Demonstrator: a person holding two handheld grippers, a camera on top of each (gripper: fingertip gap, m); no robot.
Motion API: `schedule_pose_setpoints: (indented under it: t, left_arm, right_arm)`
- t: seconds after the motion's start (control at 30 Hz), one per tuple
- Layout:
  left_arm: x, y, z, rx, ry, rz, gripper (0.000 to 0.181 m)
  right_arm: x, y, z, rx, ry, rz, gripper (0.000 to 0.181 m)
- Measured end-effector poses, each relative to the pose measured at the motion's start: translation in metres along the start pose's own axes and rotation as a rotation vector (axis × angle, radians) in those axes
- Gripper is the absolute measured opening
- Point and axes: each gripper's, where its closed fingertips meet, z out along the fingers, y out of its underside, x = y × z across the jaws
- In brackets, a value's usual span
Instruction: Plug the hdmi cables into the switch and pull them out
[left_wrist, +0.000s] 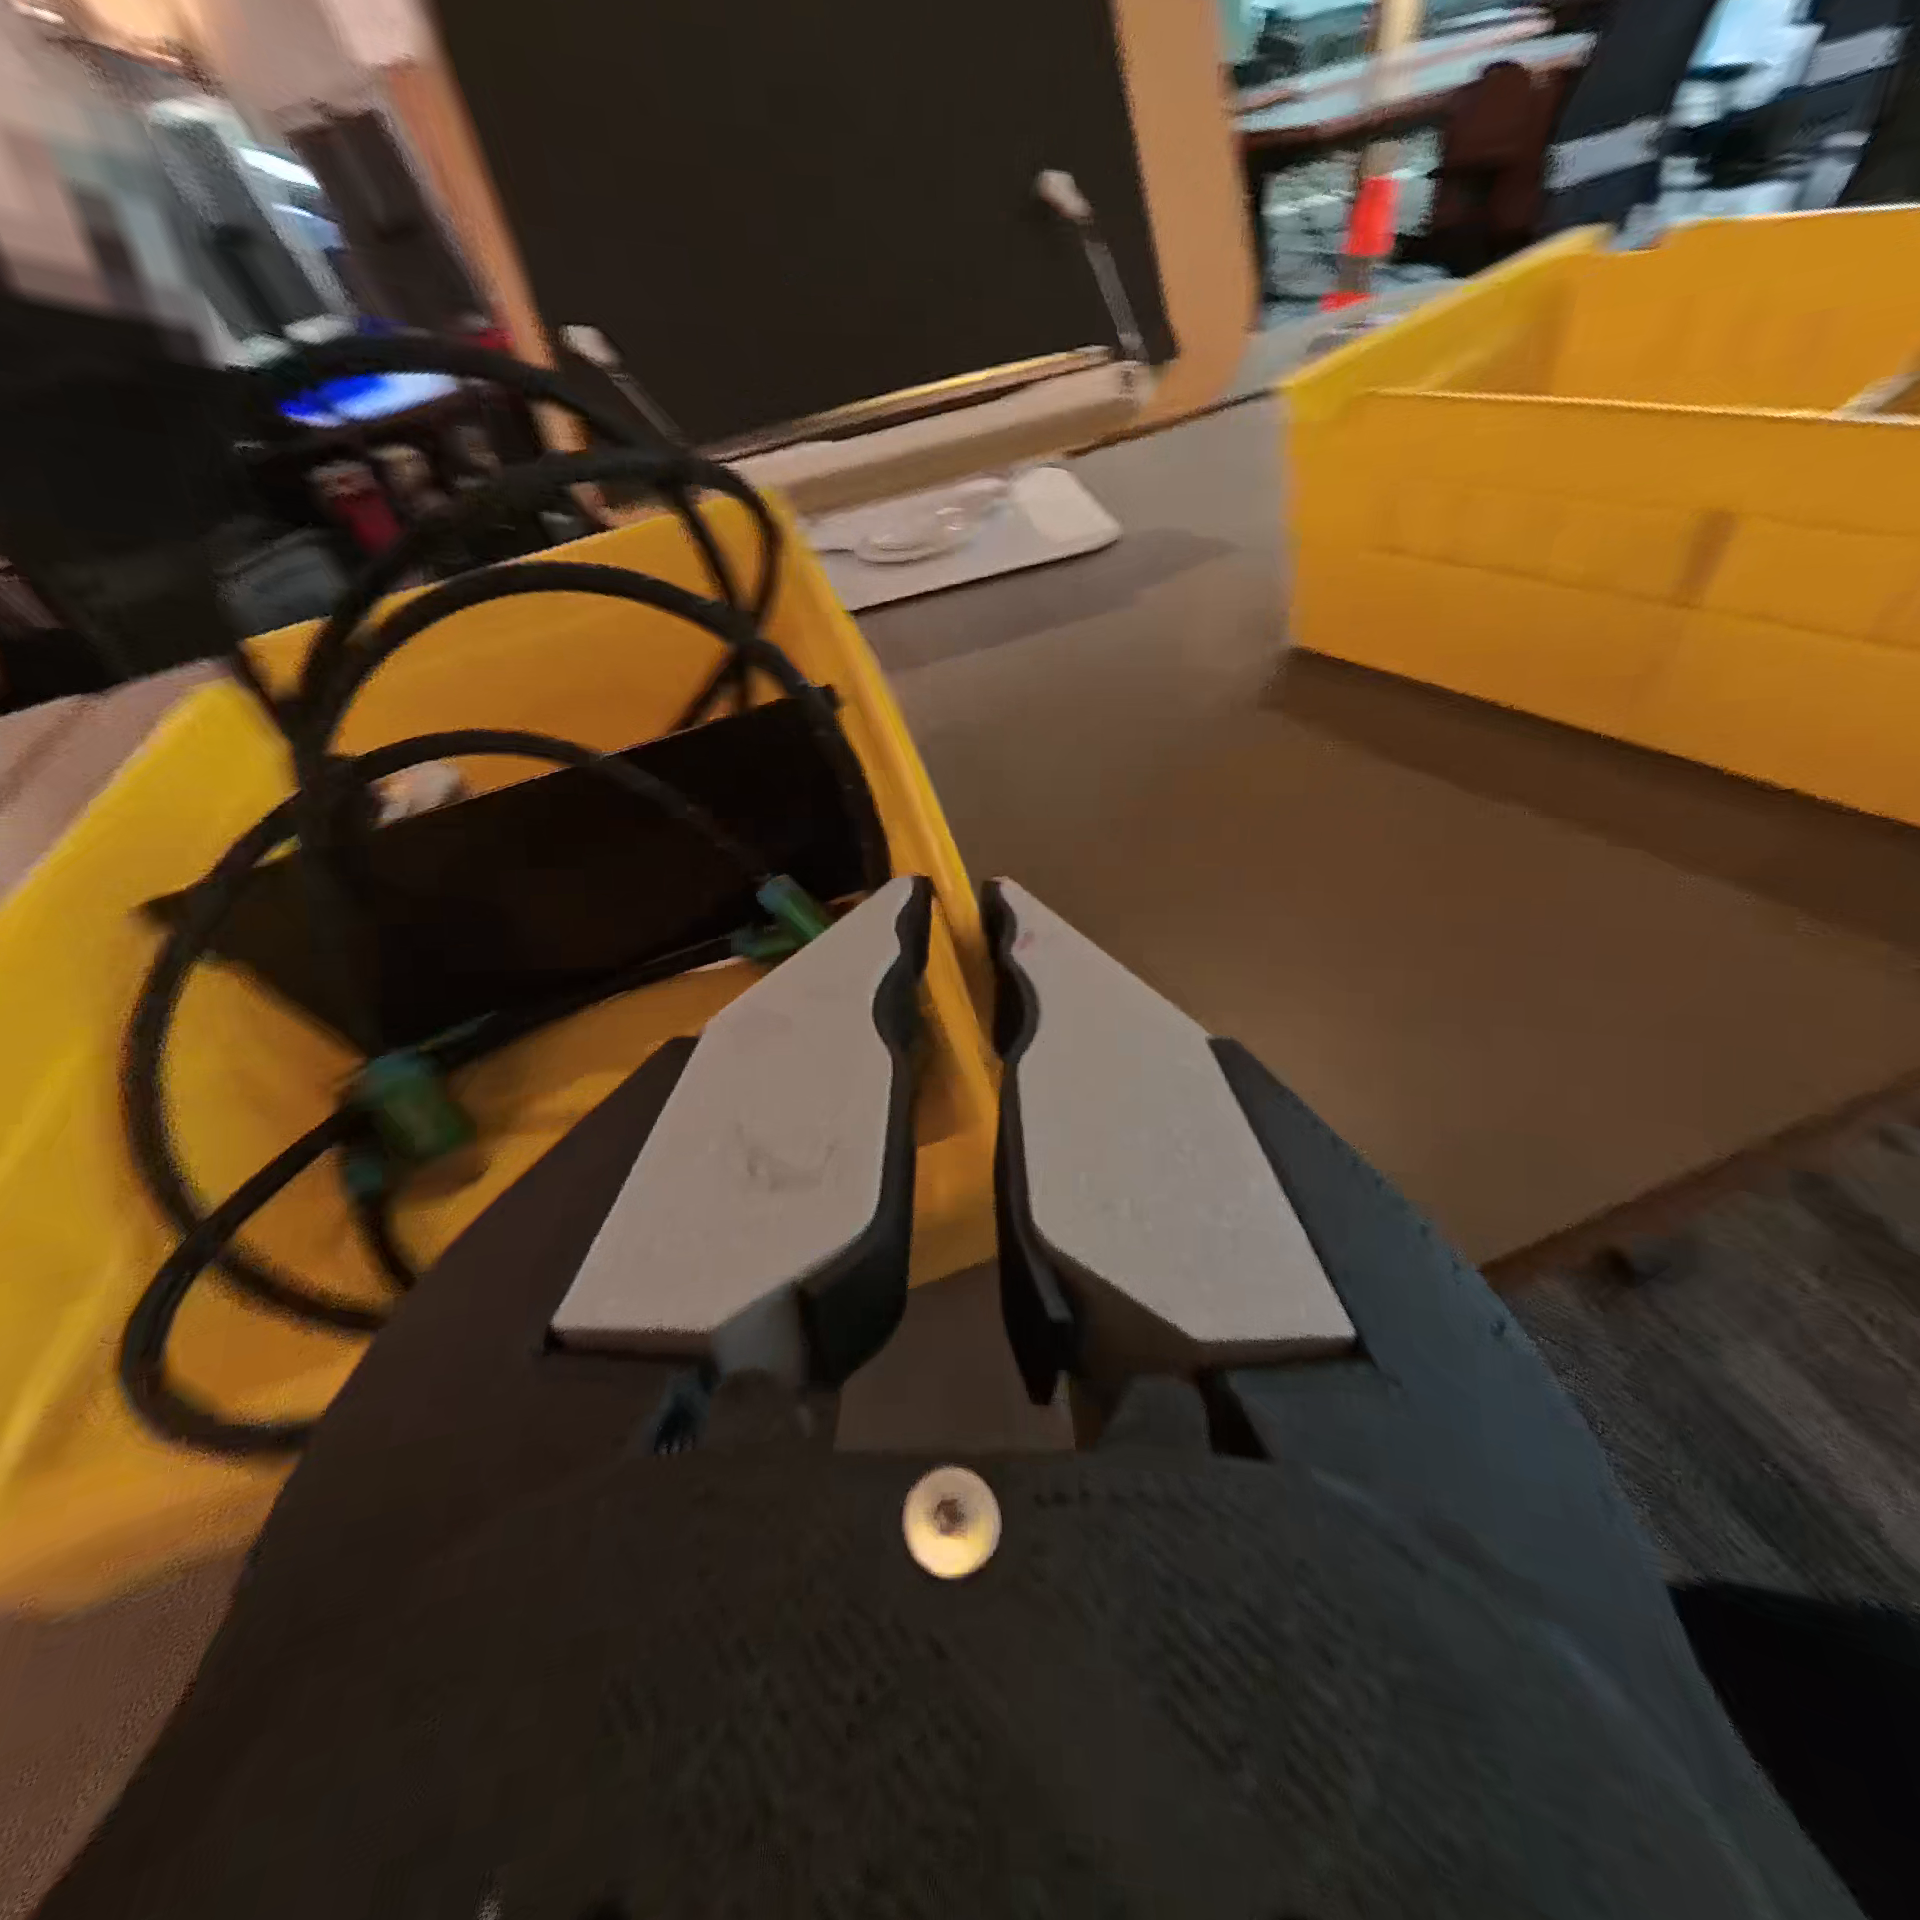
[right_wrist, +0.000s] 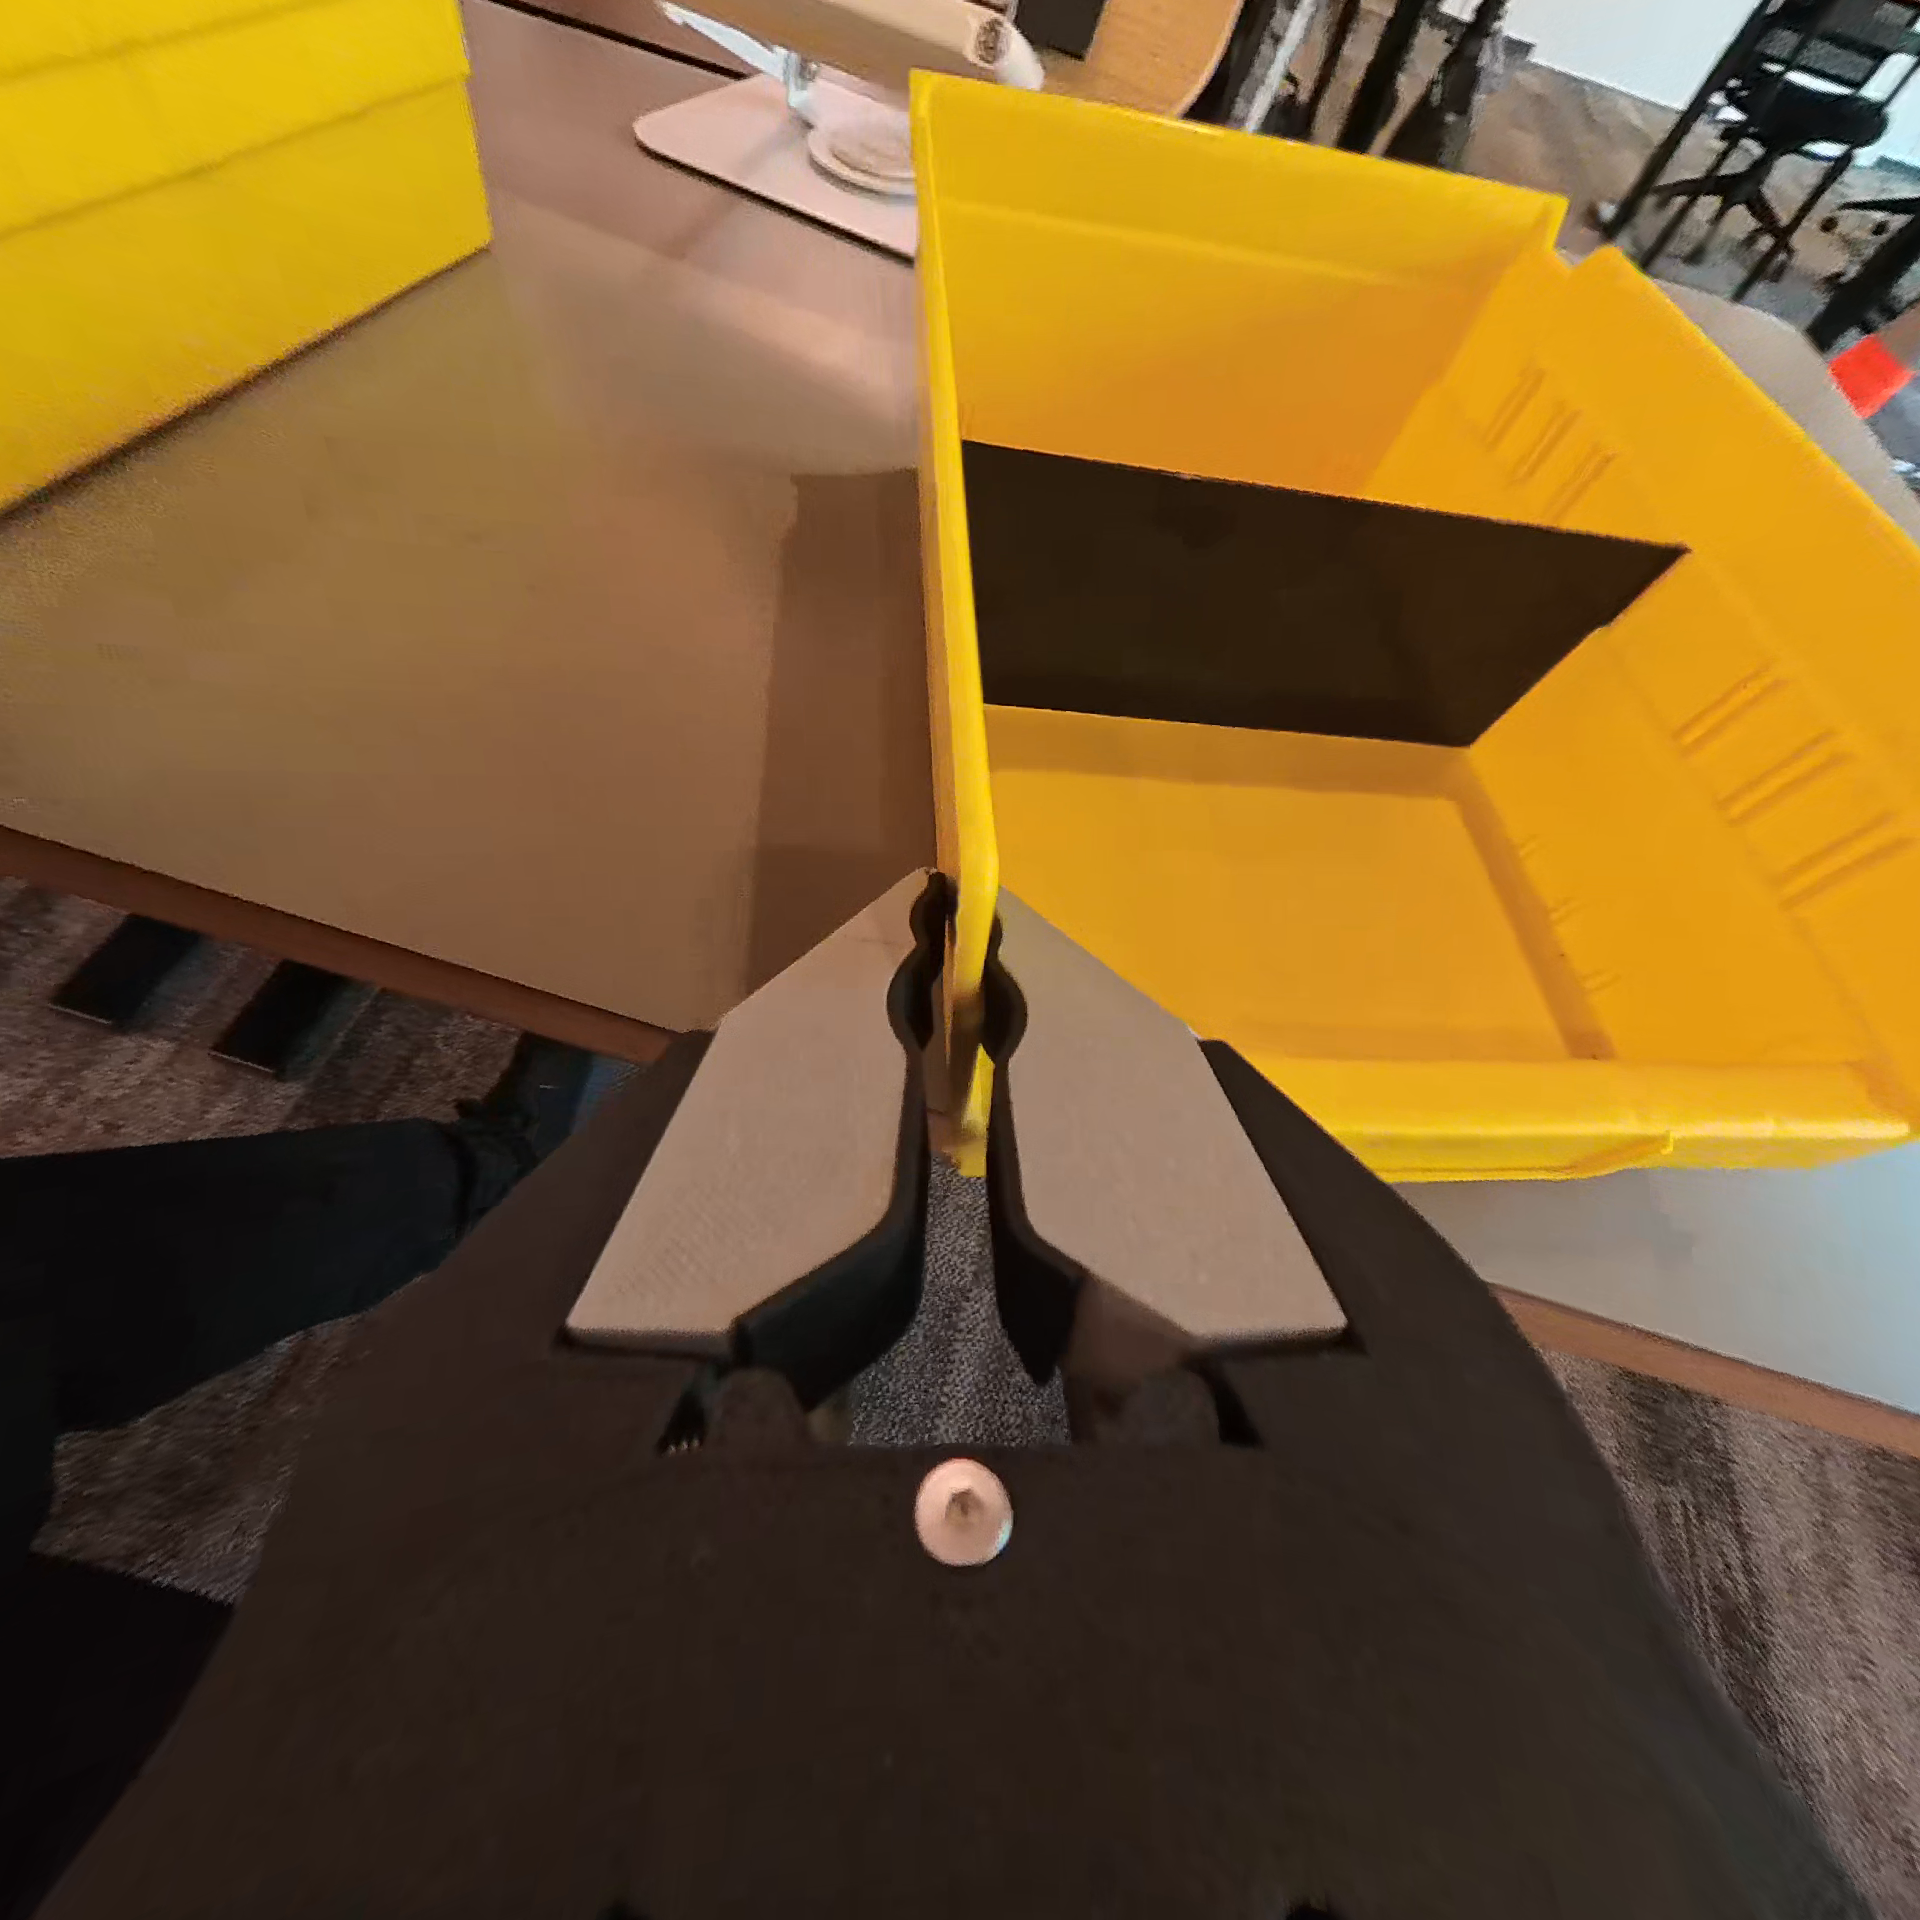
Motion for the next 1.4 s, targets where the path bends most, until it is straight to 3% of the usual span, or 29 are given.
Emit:
schedule_pose_setpoints:
  t: [0.07,0.23,0.57,0.67,0.73,0.83,0.97,1.07,1.13,1.2,1.3,1.4]
  left_arm:
    - [-0.031,0.009,-0.011,0.017,-0.118,-0.005,0.001]
    - [-0.084,0.024,-0.034,0.05,-0.172,-0.097,0.004]
    - [-0.134,0.035,-0.037,0.035,-0.287,-0.141,0.004]
    - [-0.137,0.035,-0.03,-0.006,-0.242,-0.18,0.001]
    - [-0.135,0.034,-0.031,-0.038,-0.209,-0.186,0.002]
    - [-0.12,0.027,-0.047,-0.021,-0.117,-0.178,0.028]
    - [-0.081,0.029,-0.086,-0.008,0.06,-0.122,0.057]
    - [-0.038,0.048,-0.116,-0.014,0.234,-0.123,0.057]
    - [-0.008,0.076,-0.132,-0.058,0.345,-0.121,0.057]
    - [0.01,0.102,-0.145,-0.065,0.394,-0.109,0.048]
    - [0.012,0.124,-0.156,0.038,0.348,-0.099,0.026]
    - [0.031,0.133,-0.155,-0.001,0.453,-0.147,0.036]
  right_arm:
    - [0.007,0.001,0.0,0.005,0.023,0.006,0.001]
    - [0.022,0.005,-0.002,-0.002,0.043,0.04,0.001]
    - [0.055,0.011,-0.005,0.028,0.136,0.124,0.007]
    - [0.064,0.01,-0.002,0.044,0.151,0.139,0.006]
    - [0.066,0.009,0.006,0.037,0.141,0.14,0.003]
    - [0.068,0.015,0.01,-0.063,0.136,0.127,0.033]
    - [0.066,-0.021,-0.026,0.061,0.1,0.117,0.047]
    - [0.065,-0.051,-0.062,0.177,0.078,0.119,0.053]
    - [0.056,-0.064,-0.081,0.23,0.027,0.131,0.056]
    - [0.03,-0.082,-0.099,0.312,-0.099,0.135,0.061]
    - [-0.024,-0.111,-0.13,0.452,-0.327,0.143,0.063]
    - [-0.073,-0.111,-0.14,0.464,-0.466,0.137,0.065]
